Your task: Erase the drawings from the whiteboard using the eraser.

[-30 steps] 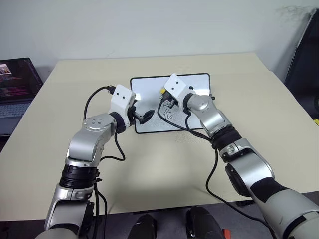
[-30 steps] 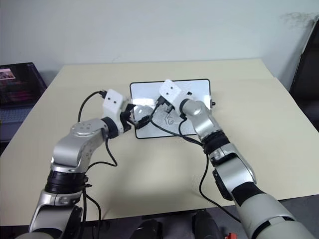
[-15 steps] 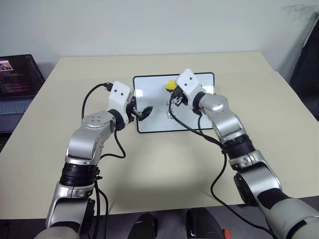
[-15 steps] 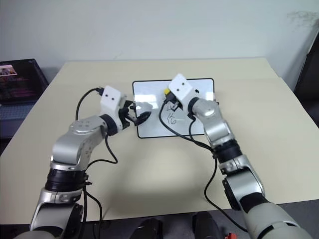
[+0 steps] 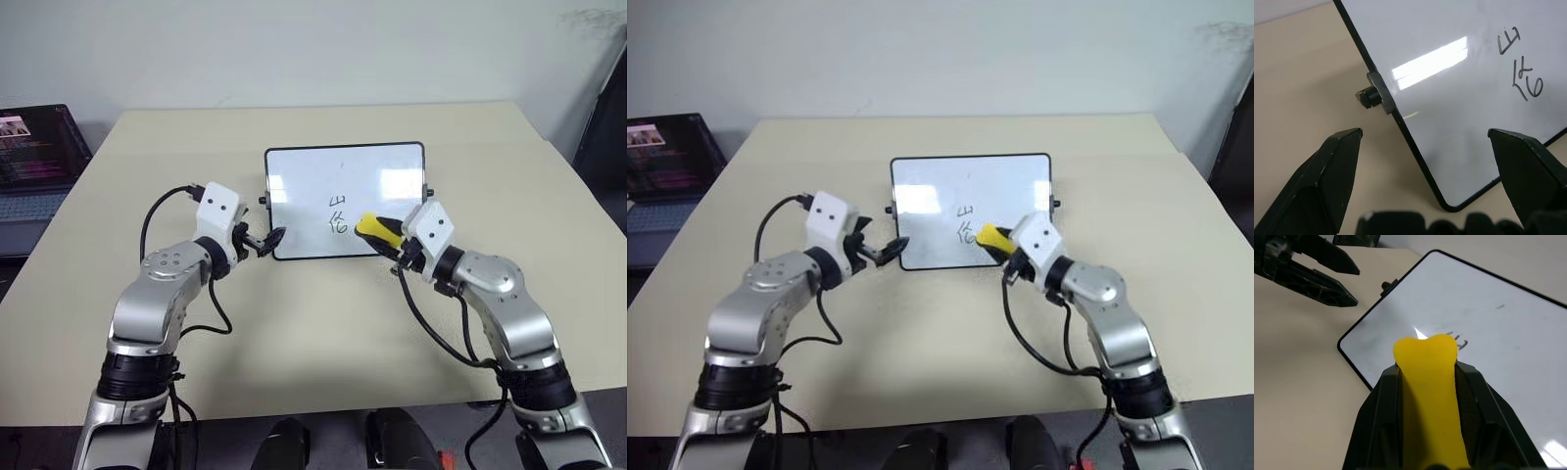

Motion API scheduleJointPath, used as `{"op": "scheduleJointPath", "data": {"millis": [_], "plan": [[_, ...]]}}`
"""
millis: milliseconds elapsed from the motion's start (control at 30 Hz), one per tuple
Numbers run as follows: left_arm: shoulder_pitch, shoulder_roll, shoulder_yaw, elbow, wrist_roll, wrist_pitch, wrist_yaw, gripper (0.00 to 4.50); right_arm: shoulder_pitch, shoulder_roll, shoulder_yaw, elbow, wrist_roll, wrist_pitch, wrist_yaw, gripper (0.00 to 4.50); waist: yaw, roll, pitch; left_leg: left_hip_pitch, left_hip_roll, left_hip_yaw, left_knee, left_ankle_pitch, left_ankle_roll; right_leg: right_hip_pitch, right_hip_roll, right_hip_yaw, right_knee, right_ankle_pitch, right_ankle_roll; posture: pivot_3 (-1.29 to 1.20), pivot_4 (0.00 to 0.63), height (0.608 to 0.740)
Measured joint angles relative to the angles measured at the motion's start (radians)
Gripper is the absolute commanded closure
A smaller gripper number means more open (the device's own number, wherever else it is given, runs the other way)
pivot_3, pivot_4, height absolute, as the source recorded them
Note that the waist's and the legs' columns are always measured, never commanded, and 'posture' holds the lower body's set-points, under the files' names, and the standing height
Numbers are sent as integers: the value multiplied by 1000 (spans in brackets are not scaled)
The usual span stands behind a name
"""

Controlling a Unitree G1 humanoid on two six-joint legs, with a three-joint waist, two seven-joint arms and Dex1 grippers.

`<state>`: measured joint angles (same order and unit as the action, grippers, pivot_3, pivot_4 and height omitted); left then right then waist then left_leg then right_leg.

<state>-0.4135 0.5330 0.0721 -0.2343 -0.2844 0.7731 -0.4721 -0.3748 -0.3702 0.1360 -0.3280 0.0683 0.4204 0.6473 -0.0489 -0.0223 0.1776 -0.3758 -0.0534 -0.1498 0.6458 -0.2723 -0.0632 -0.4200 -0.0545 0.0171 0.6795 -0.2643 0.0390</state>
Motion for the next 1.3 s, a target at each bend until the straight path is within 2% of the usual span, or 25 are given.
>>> {"op": "scheduleJointPath", "data": {"millis": [267,500,833,1067,1200,1300], "plan": [[-8,109,52,52,-31,4,-90,0,-30,-15,78,39,-104,-93,-54,3393,1,0,0,0,0,2,0,0,0,0,0,0,0,0,0,0,150,740],[-79,145,22,89,-32,5,-163,0,-264,68,120,304,-228,-139,-178,3394,0,0,0,1,-1,4,0,1,0,0,1,0,0,0,-1,0,150,740],[-114,160,-38,116,-32,10,-240,0,-477,170,135,700,-315,-174,-316,3398,-7,0,0,-1,0,5,-1,0,0,-2,0,1,-1,0,-1,0,150,740],[-119,171,-39,124,-30,10,-245,0,-493,175,175,751,-352,-194,-292,3398,-10,-1,0,3,-1,7,0,0,0,1,1,2,1,1,-1,0,150,740],[-119,172,-38,124,-30,10,-245,0,-460,175,218,737,-364,-193,-248,3398,-11,-1,0,14,-1,8,-1,-2,4,11,2,2,1,0,-1,0,150,740],[-119,172,-38,127,-28,9,-239,0,-457,177,235,738,-370,-186,-234,3398,-11,-1,0,14,-1,8,-1,-2,4,11,3,2,1,1,-1,0,150,740]]}}
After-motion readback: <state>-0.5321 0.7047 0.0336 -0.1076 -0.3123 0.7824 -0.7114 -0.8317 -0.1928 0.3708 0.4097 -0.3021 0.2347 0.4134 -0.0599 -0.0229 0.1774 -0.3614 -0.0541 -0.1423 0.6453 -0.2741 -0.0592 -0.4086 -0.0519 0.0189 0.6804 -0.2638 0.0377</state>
